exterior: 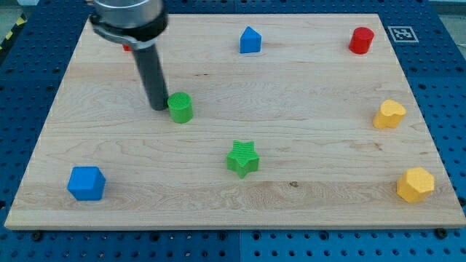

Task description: Slide the green star into the right side of the green circle

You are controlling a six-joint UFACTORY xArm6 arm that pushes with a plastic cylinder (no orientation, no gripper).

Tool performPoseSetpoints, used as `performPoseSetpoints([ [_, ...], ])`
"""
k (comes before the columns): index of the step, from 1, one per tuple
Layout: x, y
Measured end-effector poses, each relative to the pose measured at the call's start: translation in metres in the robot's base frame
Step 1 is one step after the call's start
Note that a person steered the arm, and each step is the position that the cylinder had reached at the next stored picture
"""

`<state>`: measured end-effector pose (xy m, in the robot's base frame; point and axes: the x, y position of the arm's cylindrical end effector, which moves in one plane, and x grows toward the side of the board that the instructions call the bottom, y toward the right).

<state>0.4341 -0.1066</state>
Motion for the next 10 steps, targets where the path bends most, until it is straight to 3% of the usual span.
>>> performPoseSetpoints([
  [1,0.017,0.048],
  [3,0.028,0.012],
  [5,0.136,0.045],
  [6,0.161,0.078],
  [8,0.081,0.094],
  [10,0.127,0.129],
])
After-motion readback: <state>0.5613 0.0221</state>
